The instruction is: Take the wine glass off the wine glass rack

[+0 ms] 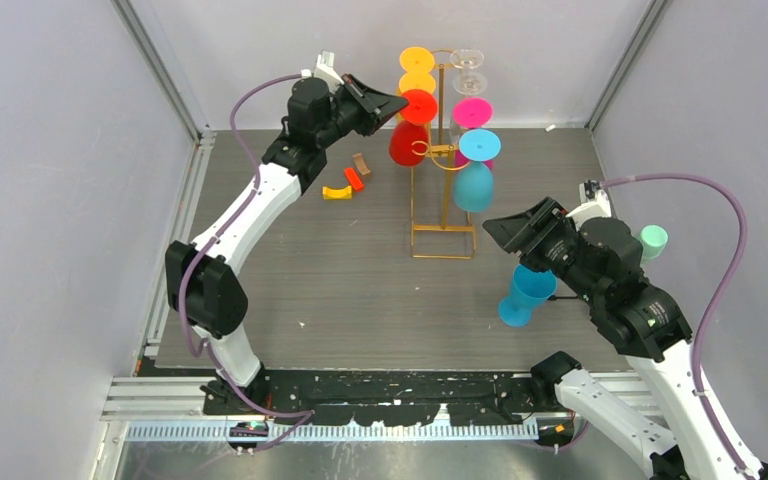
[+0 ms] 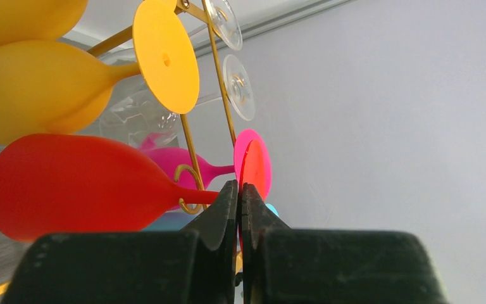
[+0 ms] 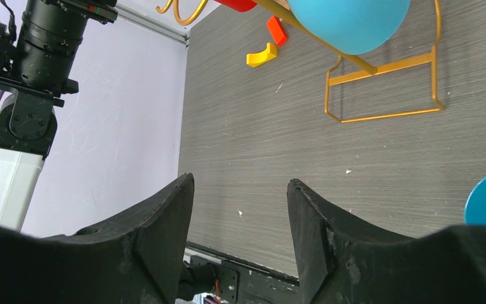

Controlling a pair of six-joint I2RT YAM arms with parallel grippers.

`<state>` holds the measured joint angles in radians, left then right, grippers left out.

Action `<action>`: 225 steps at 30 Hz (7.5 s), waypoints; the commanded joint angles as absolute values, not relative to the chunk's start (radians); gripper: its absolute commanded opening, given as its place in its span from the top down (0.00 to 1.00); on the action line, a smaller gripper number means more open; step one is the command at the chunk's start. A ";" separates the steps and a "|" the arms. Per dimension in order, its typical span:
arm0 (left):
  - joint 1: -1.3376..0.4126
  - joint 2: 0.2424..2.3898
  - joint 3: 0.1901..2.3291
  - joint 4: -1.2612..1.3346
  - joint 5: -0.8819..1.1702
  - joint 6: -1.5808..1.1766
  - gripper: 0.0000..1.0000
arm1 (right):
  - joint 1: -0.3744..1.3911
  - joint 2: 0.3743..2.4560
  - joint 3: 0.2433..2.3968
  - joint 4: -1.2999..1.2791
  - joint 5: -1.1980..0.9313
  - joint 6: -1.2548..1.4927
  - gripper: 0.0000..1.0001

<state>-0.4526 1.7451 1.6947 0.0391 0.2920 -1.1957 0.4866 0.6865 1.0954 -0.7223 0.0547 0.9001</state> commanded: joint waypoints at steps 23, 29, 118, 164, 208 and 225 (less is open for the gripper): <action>-0.405 1.799 1.802 0.013 0.310 -1.172 1.00 | 0.483 0.662 1.106 -0.674 0.065 0.912 0.38; -0.379 1.747 1.752 0.031 0.322 -1.176 1.00 | 0.483 0.663 1.104 -0.669 0.059 0.910 0.37; -0.477 0.554 0.610 0.121 0.030 -1.775 0.05 | 0.792 0.801 0.813 0.272 -0.100 0.916 1.00; -0.477 0.744 0.957 -0.552 -0.103 -0.630 0.00 | 0.876 1.253 1.206 -1.201 0.190 0.462 0.98; -0.460 1.271 1.397 -0.227 0.116 -0.743 0.00 | 0.876 1.050 1.444 -0.849 0.411 0.651 0.44; -0.437 1.967 2.105 -0.132 0.220 -0.890 0.11 | 0.876 0.940 1.331 -0.784 0.304 0.760 0.45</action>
